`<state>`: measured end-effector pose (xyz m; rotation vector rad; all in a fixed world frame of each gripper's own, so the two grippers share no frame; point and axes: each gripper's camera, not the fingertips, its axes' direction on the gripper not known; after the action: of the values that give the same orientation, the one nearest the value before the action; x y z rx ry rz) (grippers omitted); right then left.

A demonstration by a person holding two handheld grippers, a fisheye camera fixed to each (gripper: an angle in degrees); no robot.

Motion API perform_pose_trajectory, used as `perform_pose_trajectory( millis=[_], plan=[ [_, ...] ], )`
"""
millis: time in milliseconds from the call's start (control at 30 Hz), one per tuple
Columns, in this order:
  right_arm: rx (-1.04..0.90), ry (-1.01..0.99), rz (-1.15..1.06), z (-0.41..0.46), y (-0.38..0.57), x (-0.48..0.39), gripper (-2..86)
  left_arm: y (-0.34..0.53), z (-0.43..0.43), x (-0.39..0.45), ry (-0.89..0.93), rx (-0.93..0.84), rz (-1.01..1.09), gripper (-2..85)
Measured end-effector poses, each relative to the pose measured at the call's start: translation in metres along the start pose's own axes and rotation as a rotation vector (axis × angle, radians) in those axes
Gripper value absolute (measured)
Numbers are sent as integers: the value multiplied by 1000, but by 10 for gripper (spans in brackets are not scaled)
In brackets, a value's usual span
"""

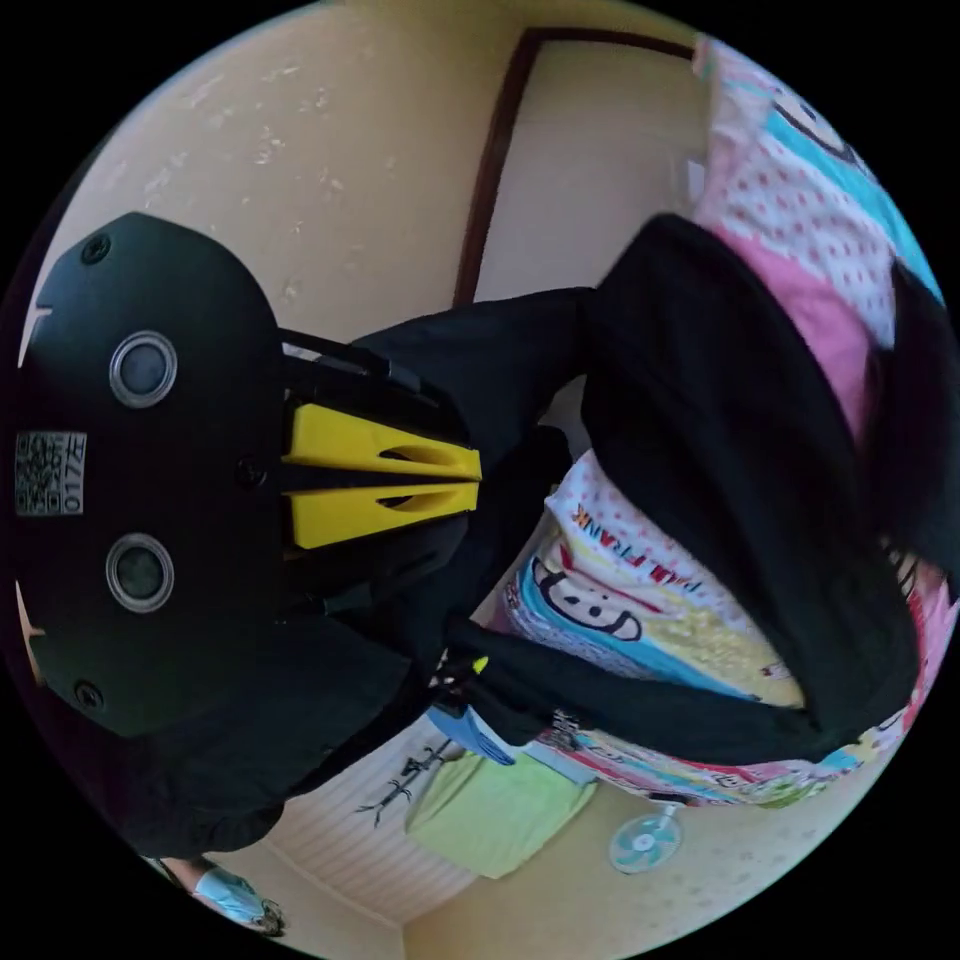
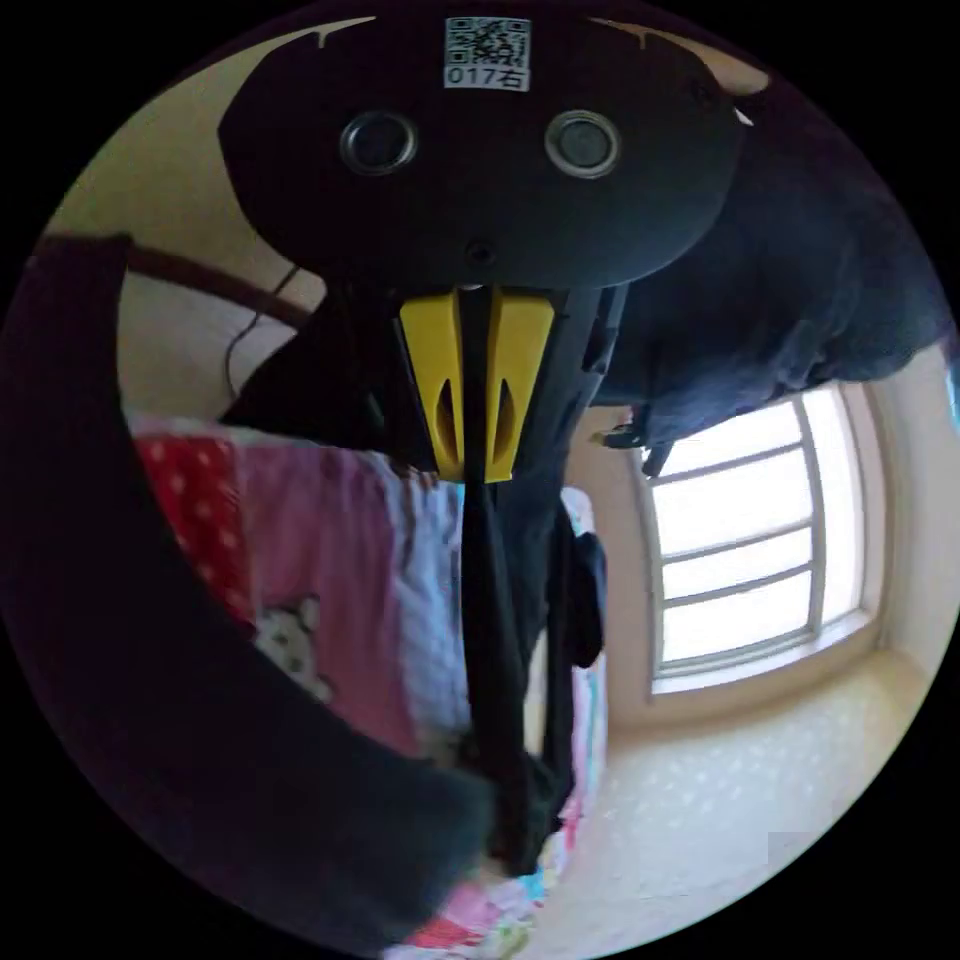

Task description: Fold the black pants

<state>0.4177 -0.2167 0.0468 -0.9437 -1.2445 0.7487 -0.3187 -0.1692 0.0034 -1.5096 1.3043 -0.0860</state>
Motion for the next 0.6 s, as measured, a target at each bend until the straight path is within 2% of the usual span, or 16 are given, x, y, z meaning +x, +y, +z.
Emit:
perform_pose_trajectory(
  millis=[33,100,233,333,433,600],
  plan=[
    [39,-13,89,-18,8,20,39,-10,6,15,-31,-33,32,9],
    [63,-5,90,-41,14,25,47,-22,13,42,-92,-66,96,24],
    [2,230,30,-73,19,6,100,-41,33,116,-210,-93,294,54],
    [-53,228,-52,-84,19,-4,120,-50,57,176,-214,-94,462,63],
    [-107,203,-42,-91,16,3,98,-65,91,226,-160,-136,565,75],
    [-146,135,-179,-126,24,-25,42,-91,147,270,-115,-229,496,126]
  ],
)
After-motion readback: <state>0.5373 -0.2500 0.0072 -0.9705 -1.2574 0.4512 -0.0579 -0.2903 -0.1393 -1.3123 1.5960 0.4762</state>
